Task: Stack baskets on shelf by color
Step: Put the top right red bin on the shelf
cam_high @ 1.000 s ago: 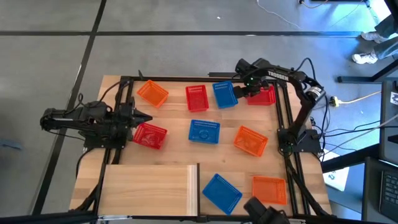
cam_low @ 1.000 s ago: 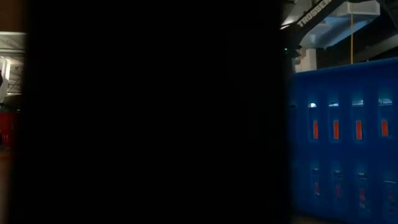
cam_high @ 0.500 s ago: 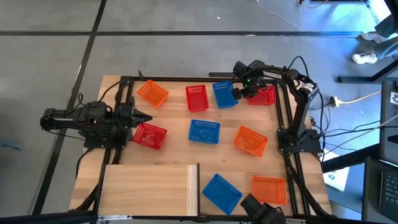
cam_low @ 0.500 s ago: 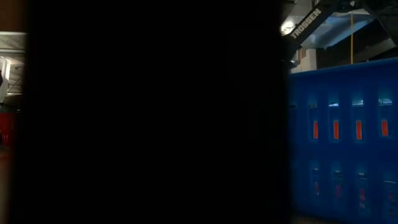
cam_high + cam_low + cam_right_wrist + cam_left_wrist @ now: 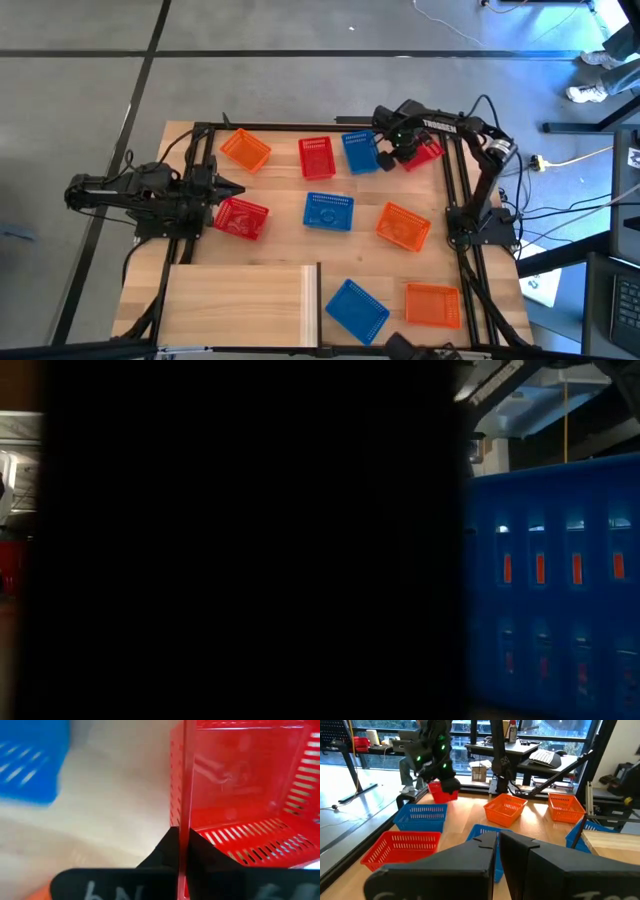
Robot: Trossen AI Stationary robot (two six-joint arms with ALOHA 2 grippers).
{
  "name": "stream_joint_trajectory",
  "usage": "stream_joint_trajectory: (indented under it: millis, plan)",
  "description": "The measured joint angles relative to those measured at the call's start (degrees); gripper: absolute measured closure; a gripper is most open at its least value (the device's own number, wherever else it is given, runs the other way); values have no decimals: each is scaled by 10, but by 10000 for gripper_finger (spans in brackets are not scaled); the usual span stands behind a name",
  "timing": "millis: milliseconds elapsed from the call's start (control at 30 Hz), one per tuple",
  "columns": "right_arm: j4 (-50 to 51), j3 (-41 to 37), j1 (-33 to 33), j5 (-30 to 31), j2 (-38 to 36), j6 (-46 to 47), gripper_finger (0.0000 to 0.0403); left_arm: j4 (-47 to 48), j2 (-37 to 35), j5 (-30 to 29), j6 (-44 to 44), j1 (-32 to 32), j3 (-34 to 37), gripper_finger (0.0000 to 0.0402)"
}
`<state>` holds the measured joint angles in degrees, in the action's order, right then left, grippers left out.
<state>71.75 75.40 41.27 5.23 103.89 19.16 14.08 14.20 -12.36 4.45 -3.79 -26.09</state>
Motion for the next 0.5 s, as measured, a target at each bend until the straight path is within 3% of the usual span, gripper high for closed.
stream_joint_trajectory:
  millis: [400, 500]
  plan:
    - [151, 184, -171, 60, -90, 34, 401, 0, 0, -1, -1, 0, 0, 388]
    - [166, 244, -221, 58, -90, 62, 401, 0, 0, -34, -1, 0, 0, 388]
